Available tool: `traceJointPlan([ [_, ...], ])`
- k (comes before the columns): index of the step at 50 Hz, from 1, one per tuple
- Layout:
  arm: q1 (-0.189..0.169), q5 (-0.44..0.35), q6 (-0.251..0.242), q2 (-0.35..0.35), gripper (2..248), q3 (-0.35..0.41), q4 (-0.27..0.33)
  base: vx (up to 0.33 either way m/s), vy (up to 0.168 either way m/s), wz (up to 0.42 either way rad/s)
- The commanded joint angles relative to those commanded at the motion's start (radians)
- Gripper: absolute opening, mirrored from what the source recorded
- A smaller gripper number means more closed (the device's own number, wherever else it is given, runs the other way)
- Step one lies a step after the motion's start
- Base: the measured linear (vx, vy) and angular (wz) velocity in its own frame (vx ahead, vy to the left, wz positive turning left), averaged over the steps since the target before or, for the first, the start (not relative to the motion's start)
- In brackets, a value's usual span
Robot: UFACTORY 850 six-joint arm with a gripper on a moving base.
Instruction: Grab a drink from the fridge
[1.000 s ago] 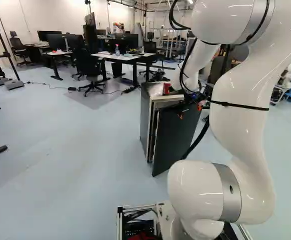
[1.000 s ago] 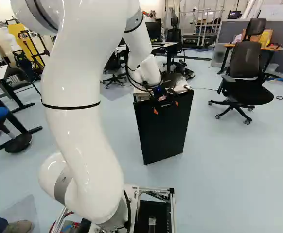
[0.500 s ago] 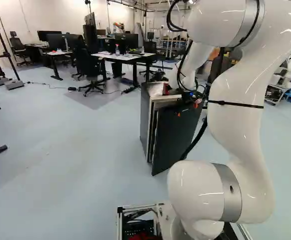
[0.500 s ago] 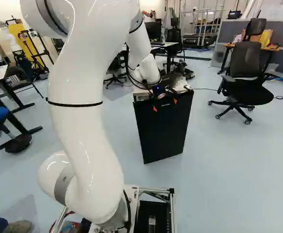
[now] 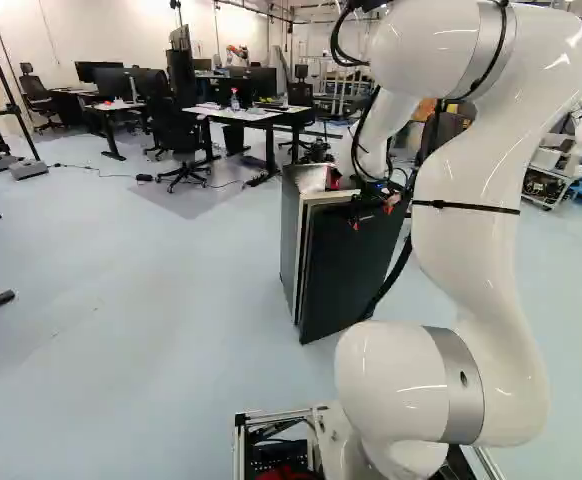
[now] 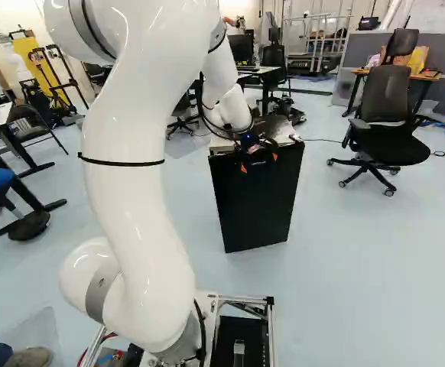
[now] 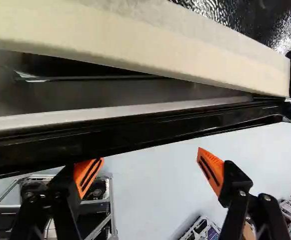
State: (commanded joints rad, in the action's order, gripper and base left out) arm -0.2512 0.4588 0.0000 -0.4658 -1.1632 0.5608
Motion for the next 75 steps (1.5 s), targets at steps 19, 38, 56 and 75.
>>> traceJointPlan([
  [19,0.003,0.0,0.0,-0.014,247,-0.02,0.0,0.0,0.0,0.0],
  [38,0.003,-0.013,0.0,-0.015,247,-0.021,0.0,0.0,0.0,0.0],
  [56,0.003,-0.056,0.0,-0.015,247,-0.021,0.0,0.0,0.0,0.0],
  [75,0.003,-0.107,0.0,-0.015,247,-0.021,0.0,0.0,0.0,0.0],
])
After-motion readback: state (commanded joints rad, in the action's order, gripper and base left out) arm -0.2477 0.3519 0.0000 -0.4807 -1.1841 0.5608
